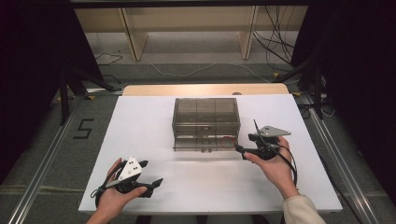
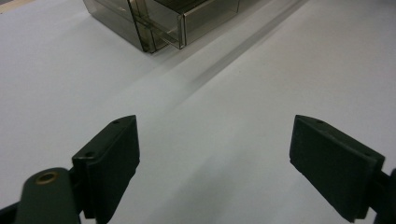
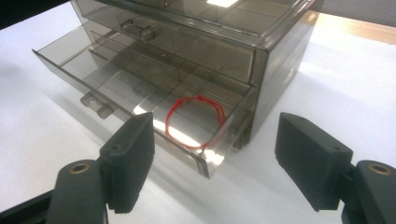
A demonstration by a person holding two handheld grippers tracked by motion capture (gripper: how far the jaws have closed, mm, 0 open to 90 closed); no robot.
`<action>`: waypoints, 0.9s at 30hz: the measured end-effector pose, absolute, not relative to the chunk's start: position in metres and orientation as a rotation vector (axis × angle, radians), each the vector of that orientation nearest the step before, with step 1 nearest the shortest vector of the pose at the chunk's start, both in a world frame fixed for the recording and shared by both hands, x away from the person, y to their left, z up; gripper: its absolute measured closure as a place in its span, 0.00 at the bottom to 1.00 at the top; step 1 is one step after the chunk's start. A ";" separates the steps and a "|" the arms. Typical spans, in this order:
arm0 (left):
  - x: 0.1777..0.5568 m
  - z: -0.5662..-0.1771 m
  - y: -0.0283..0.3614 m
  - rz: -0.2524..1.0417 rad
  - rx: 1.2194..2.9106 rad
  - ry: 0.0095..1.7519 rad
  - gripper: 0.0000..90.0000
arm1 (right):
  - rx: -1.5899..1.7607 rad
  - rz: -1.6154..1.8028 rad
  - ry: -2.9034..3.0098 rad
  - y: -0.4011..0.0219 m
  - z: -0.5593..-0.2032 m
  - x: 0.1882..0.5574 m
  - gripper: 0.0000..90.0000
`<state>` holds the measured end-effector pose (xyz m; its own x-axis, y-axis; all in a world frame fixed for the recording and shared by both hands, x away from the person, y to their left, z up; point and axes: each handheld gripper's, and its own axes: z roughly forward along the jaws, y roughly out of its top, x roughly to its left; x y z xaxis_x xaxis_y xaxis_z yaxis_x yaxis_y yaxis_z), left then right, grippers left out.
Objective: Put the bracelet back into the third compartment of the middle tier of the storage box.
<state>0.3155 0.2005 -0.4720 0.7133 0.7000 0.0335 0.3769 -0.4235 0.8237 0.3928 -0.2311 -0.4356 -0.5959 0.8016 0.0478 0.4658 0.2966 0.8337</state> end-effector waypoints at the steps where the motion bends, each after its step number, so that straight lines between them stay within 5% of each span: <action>1: 0.316 -0.472 0.201 0.477 2.058 0.815 0.18 | 1.138 1.219 2.185 -0.233 -0.436 0.391 0.32; 27: 0.314 -0.472 0.198 0.459 2.057 0.807 0.18 | 1.253 1.246 2.115 -0.291 -0.463 0.337 0.33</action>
<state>0.3142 0.1983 -0.4723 0.7237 0.6896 0.0266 0.3748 -0.4251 0.8239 0.3365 -0.2908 -0.4632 -0.5284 0.8422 0.1073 0.5024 0.2083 0.8392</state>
